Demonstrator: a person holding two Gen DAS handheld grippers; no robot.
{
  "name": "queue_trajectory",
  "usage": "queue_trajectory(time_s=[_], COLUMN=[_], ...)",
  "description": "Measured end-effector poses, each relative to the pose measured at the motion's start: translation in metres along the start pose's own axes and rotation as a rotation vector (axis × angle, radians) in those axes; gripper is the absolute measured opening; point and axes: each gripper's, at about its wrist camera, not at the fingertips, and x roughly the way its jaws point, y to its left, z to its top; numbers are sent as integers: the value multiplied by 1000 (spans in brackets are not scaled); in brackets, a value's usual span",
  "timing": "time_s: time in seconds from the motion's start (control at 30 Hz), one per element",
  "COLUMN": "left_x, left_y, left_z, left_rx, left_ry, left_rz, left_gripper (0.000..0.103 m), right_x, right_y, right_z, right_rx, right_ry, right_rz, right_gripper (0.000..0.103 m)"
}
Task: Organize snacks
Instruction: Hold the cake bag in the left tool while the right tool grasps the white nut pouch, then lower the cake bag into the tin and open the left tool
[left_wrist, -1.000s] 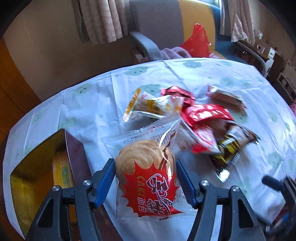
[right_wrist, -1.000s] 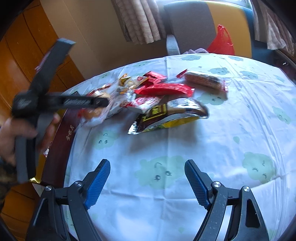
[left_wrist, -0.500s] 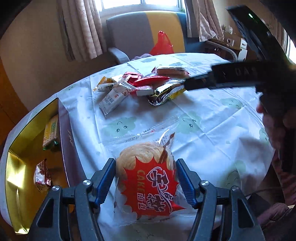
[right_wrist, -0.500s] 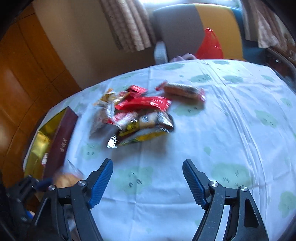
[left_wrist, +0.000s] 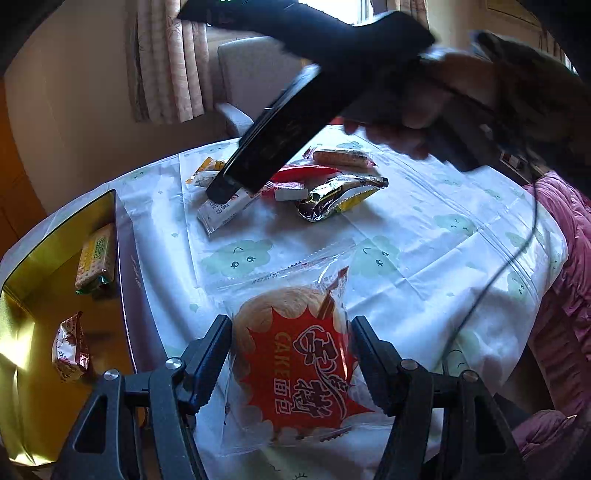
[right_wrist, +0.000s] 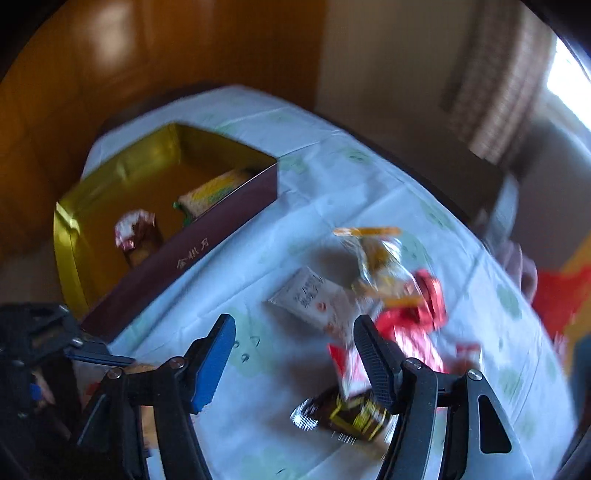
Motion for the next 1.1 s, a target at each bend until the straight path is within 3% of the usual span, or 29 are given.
queue_trajectory(time_s=[0.2,0.33,0.37,0.4,0.43,0.6,0.8,0.9,1.1], left_x=[0,0,1,1,1,-1,-4,-11,-40], left_y=[3,4,4,4,4,4,11,14,18], left_z=[-1,-1,-1,-1,-1,-1,0,0,4], left_rx=[-12,-22,-22,-23,-25,-35,-75,-97,-113], left_ry=[-4,-3,-4,-5,-5,-7,-10,-24,-88], left_rz=[-14,-20,-20,-20,-19,-15,-27,-37,-53], left_gripper=[67,67,67,67,67,67,66,66,66], right_x=[47,77,84,90,90,68,16,-9,-40], right_y=[8,10,9,8,7,1,-18,-19,-15], right_z=[25,25,24,21,21,11,-5,-29,-95], right_rx=[-306,-416,-414,-402,-373,-236,48,177,410], right_ry=[174,285,314,342,345,271,106,38,-3], right_rz=[-58,-55,-47,-36,7,48,91,86,32], right_gripper=[74,72,61,43,30,29,29,29,29])
